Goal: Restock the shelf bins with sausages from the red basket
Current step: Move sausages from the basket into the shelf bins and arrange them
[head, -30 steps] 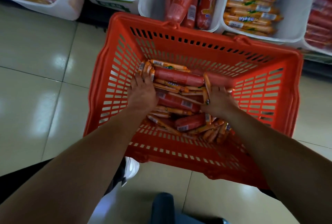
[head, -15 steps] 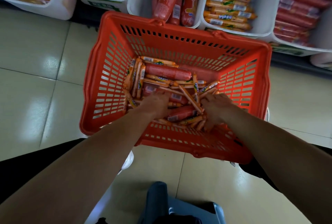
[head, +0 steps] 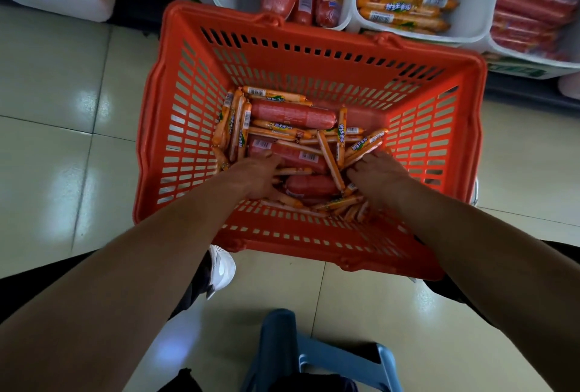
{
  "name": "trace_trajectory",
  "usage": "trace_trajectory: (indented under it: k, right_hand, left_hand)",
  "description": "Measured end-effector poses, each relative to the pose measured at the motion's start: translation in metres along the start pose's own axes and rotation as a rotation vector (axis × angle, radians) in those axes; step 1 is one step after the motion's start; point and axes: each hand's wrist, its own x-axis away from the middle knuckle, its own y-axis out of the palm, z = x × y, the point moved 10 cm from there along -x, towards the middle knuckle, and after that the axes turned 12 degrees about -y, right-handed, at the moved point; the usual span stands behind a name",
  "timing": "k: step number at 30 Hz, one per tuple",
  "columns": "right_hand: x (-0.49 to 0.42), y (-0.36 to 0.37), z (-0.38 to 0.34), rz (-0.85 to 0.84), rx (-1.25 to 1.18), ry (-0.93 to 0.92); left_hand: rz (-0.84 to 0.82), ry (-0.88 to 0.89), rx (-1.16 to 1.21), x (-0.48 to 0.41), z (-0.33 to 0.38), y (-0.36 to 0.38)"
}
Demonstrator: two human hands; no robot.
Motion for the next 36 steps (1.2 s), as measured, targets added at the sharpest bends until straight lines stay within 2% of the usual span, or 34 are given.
trace_trajectory:
  k: [4,8,11,16,20,22,24,26,32,36]
  right_hand:
    - [0.005,-0.01,0.001,-0.012,-0.054,0.013]
    - [0.016,-0.025,0.006,0.1,-0.177,-0.026]
    - [0.022,-0.028,0.01,0.162,-0.3,-0.016]
    - [0.017,-0.03,0.009,0.206,-0.424,0.016]
    - [0.022,-0.024,0.015,0.214,-0.642,0.075]
    - [0.028,-0.027,0.024,0.297,-0.855,0.135]
    - [0.035,-0.035,0.042,0.46,-1.04,0.228]
    - [0.04,-0.041,0.058,0.553,-1.082,0.299]
    - [0.007,-0.033,0.045,0.315,-0.855,0.245]
    - [0.0,-0.035,0.034,0.419,-1.118,0.219]
  left_hand:
    - [-0.014,0.009,0.005,-0.001,-0.007,0.002]
    - [0.024,0.0,-0.06,-0.001,-0.009,-0.001]
    - [-0.035,-0.03,-0.112,-0.003,-0.013,0.006]
    - [-0.035,-0.057,-0.186,-0.005,-0.017,0.013]
    - [-0.032,-0.053,-0.142,-0.007,-0.023,0.008]
    - [-0.032,-0.045,-0.131,-0.007,-0.026,0.009]
    - [-0.022,-0.035,-0.131,-0.007,-0.026,0.012]
    - [-0.014,-0.022,-0.101,-0.007,-0.026,0.014]
    - [-0.029,0.003,-0.079,-0.012,-0.025,0.015]
    - [-0.065,-0.021,-0.112,-0.02,-0.028,0.029]
